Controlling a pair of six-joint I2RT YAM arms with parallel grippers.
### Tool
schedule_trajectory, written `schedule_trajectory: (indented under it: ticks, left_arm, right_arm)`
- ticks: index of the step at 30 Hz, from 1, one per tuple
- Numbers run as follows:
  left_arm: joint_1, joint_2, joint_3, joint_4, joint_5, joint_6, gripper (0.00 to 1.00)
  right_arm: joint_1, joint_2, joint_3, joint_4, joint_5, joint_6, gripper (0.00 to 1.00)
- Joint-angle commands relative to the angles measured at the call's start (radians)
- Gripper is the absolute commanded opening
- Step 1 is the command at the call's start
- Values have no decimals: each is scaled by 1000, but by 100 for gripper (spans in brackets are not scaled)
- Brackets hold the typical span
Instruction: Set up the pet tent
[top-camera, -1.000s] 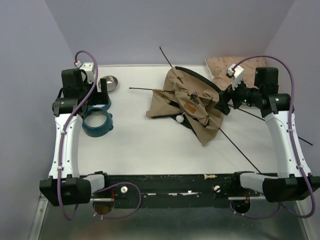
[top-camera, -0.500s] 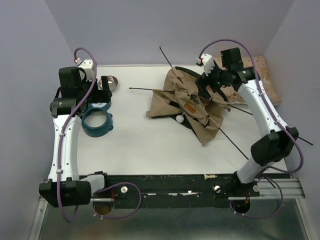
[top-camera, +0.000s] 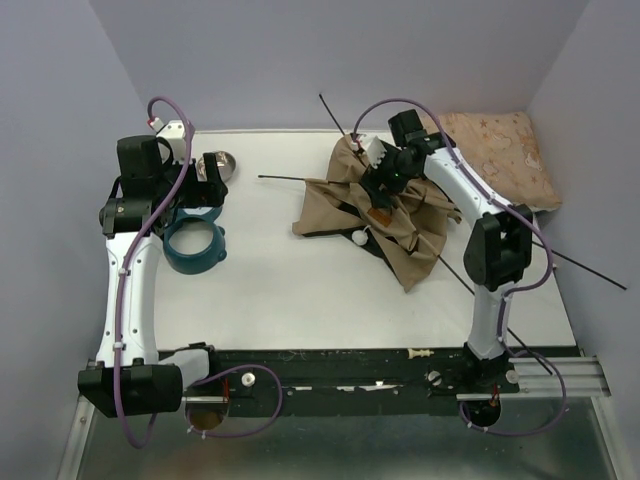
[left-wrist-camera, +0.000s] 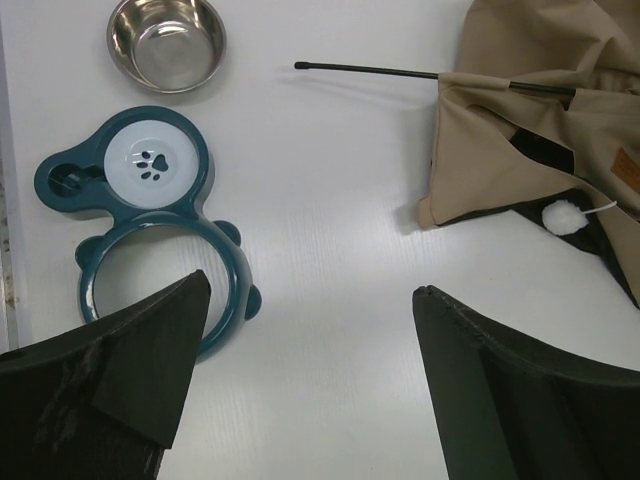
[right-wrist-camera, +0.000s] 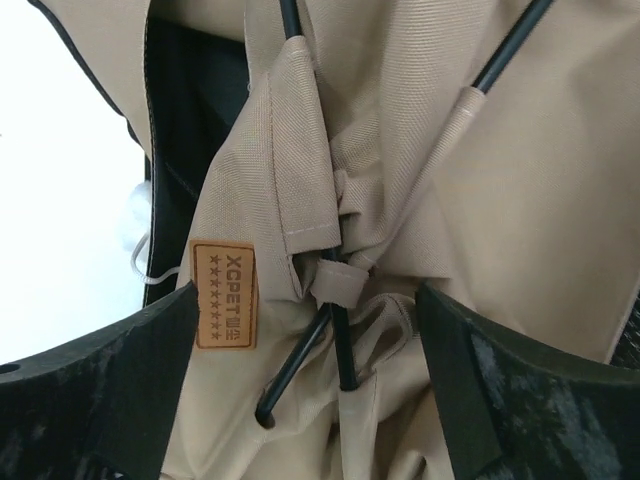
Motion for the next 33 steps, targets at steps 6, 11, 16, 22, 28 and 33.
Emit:
schedule_trajectory:
  ticks: [6, 11, 16, 22, 28, 33]
  left_arm:
    - [1, -24, -15, 2, 21, -50, 99]
    - [3, -24, 26, -25, 27, -83, 99]
    - [3, -35, 70, -41, 66, -108, 99]
    - [1, -155, 11, 68, 161, -116, 99]
    - [3, -300, -138, 217, 271, -142, 99]
    - [3, -335, -215, 188, 224, -198, 99]
  right_arm:
    - [57, 29, 7, -45, 33, -82, 40]
    - [88, -100, -36, 47, 50, -21, 1]
    - [88, -212, -10, 86, 3, 1, 1]
    - [105, -149, 184, -26, -145, -28, 1]
    - [148, 35, 423, -57, -203, -22, 1]
    - [200, 99, 404, 56, -179, -14, 1]
